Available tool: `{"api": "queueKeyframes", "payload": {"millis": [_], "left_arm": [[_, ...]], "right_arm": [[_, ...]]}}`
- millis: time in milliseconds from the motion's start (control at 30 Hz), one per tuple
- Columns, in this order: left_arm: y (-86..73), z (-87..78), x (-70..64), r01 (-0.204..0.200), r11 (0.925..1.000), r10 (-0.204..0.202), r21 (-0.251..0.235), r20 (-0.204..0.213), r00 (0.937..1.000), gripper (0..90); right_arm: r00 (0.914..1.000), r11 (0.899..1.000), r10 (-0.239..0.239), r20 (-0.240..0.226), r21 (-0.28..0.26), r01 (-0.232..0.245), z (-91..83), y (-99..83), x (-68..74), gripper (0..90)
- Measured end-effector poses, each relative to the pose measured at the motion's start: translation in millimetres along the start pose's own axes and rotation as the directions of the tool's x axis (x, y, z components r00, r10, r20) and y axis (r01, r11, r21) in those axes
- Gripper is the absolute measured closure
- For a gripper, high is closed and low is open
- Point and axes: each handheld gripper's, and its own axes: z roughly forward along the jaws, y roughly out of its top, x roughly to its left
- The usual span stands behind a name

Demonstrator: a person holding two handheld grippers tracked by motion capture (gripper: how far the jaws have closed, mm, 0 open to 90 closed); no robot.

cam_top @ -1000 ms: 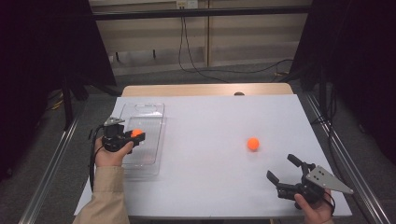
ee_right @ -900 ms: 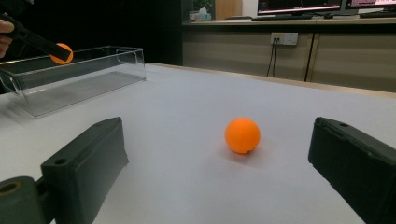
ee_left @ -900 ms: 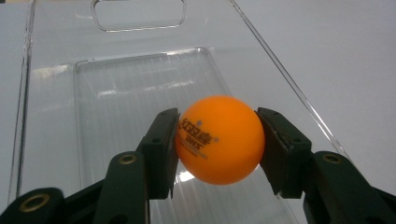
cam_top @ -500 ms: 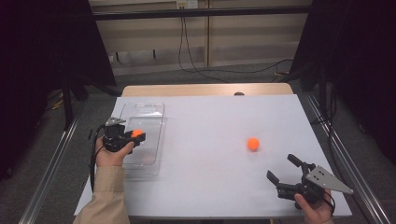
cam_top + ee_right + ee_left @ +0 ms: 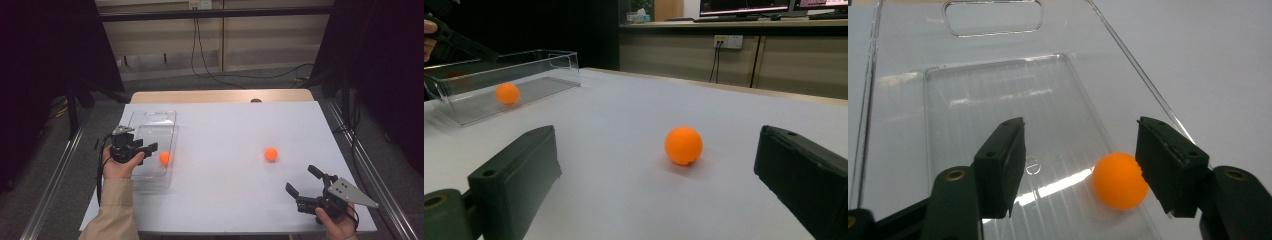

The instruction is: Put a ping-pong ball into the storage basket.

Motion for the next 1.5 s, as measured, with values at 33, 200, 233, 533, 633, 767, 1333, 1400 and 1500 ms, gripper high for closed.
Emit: {"api": "queueKeyframes", "payload": {"millis": [33,200,233,533,633,767,1333,1400,1500], "left_arm": [[0.2,-0.1,-0.7,0.002,1.0000,-0.002,-0.001,0.001,1.0000,35.1],[0.7,-0.3,-4.2,0.000,0.9999,0.000,-0.016,0.010,1.0000,29.4],[0.7,-0.3,-4.2,0.000,0.9999,0.000,-0.016,0.010,1.0000,28.6],[1.8,-1.6,-9.0,-0.004,0.9994,0.005,-0.034,0.025,0.9997,21.9],[2.5,-2.0,-11.6,-0.005,0.9992,0.006,-0.040,0.029,0.9996,19.4],[4.4,-4.0,-15.4,-0.017,0.9991,0.018,-0.038,0.034,0.9993,17.0],[10.6,-7.8,-31.8,-0.052,0.9976,0.055,-0.047,0.069,0.9961,12.7],[11.0,-8.0,-32.9,-0.051,0.9974,0.054,-0.052,0.070,0.9961,12.5],[11.4,-8.3,-34.0,-0.052,0.9974,0.056,-0.050,0.071,0.9959,12.0]], "right_arm": [[1.0000,1.000,0.001,0.000,0.000,-0.001,0.0,0.0,0.0,3.6],[1.0000,1.000,0.004,0.001,-0.002,-0.004,0.0,0.0,-0.1,3.5],[1.0000,1.000,0.002,0.001,-0.001,-0.002,0.0,0.0,-0.2,3.6],[1.0000,1.000,0.001,0.001,0.000,-0.001,0.1,-0.1,-0.3,3.6],[1.0000,1.000,0.004,0.000,-0.001,-0.004,0.3,0.0,0.2,3.5],[1.0000,1.000,0.004,0.001,-0.002,-0.004,0.0,0.0,-0.2,3.5],[1.0000,1.000,0.003,0.002,-0.002,-0.003,-0.4,0.3,-0.1,3.5],[1.0000,1.000,0.003,0.002,-0.002,-0.003,-0.4,0.4,-0.1,3.5],[1.0000,1.000,0.003,0.002,-0.003,-0.003,-0.4,0.5,0.0,3.5]]}}
